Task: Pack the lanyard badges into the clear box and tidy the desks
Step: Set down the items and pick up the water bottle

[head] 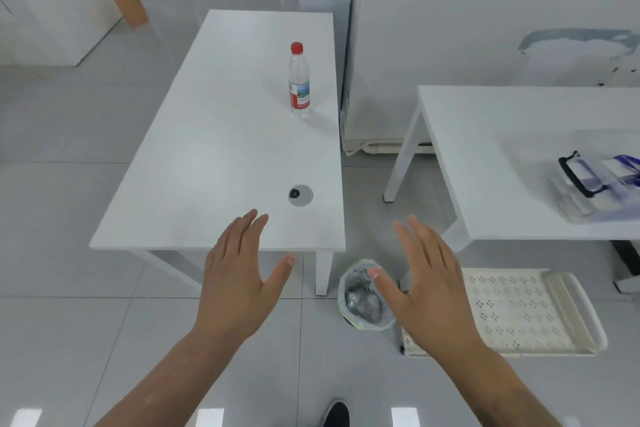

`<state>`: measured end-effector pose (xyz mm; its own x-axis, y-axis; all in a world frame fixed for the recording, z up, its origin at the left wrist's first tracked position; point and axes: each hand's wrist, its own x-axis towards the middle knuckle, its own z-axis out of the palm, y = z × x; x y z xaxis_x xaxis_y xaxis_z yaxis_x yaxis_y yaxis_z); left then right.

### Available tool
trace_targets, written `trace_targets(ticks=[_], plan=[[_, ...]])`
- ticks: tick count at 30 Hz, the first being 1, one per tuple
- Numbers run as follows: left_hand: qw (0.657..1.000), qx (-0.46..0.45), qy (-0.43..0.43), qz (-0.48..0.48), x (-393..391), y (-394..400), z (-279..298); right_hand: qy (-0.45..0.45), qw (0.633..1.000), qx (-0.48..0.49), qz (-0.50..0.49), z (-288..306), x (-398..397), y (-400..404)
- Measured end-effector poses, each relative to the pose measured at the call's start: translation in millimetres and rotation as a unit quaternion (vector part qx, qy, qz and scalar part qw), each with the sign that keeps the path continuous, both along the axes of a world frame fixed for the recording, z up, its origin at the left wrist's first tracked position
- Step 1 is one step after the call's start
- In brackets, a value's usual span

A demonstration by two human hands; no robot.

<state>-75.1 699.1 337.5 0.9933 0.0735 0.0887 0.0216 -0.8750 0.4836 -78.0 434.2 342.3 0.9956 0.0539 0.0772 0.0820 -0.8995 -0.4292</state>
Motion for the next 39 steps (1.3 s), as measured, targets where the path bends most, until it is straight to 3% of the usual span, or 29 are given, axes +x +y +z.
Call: trace_targets(ticks=[8,22,35,39], plan=[[1.0,-0.012,-0.007,0.002,73.8,37.8,-1.0,0.007,1.0,-0.008,0.006,-0.4,76.8,47.6],[0.996,-0.041,0.016,-0.08,308.3,122.1,-11.9,0.047,0.997,-0.019,-0.064,-23.4,268.7,139.3],[0.994,-0.084,0.049,-0.053,483.1,68.6,-24.1,0.09,0.995,0.029,-0.045,-66.0,432.9,136.2],[0.988,-0.138,0.066,-0.025,533.4,47.7,-37.4,0.118,0.991,0.056,-0.04,-87.3,479.5,139.9]])
